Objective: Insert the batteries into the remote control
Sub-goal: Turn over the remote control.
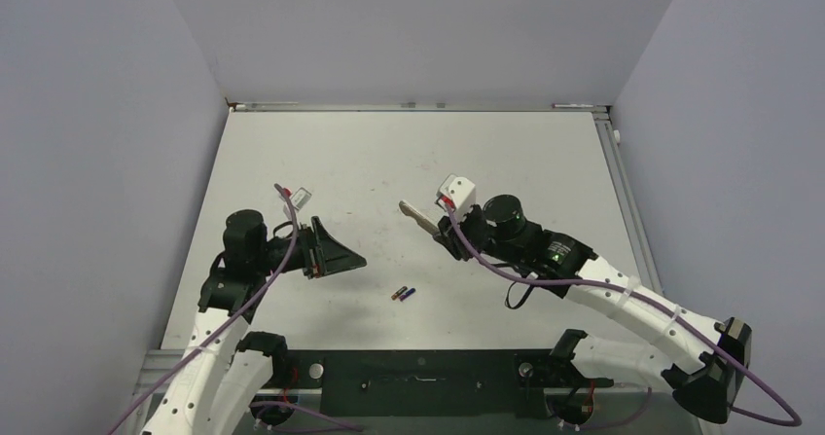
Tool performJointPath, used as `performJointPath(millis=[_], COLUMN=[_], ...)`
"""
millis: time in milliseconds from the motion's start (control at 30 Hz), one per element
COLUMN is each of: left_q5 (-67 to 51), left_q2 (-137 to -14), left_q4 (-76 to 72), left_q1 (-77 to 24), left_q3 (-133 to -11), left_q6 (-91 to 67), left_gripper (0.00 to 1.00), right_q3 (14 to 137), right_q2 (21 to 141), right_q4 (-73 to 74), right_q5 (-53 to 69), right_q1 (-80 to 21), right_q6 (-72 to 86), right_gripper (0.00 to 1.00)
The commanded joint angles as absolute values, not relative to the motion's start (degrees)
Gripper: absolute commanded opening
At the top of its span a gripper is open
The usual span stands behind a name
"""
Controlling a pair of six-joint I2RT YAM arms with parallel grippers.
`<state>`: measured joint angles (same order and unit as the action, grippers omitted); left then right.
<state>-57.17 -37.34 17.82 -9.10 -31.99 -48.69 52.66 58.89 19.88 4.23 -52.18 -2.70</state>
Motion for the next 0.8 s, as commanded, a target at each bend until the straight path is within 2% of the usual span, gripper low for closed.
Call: performJointPath(millis=[0,500,767], left_q5=[-55.63,-49.40,-51.42], left_q2=[-38.31,-42.77,-43.47], left_q4=[24.01,27.70,24.91], left_q1=[-10.66,-21.88,-23.57], left_q3=[-37.21,-42.25,-41.81], left_q6=[-39.42,-31.76,-32.97], left_gripper=[0.82,0.83,0.83], right_q3=[55.99,51.23,44.16], right_q2=[58.77,60.62,59.99], right_q4=[19.88,16.58,3.64], right_q5=[19.49,48.75,61.41], right_q1=[-47.12,-35.20,-35.07], right_q6=[5.29,17.41,26.45], right_gripper=[0.09,0.09,0.09])
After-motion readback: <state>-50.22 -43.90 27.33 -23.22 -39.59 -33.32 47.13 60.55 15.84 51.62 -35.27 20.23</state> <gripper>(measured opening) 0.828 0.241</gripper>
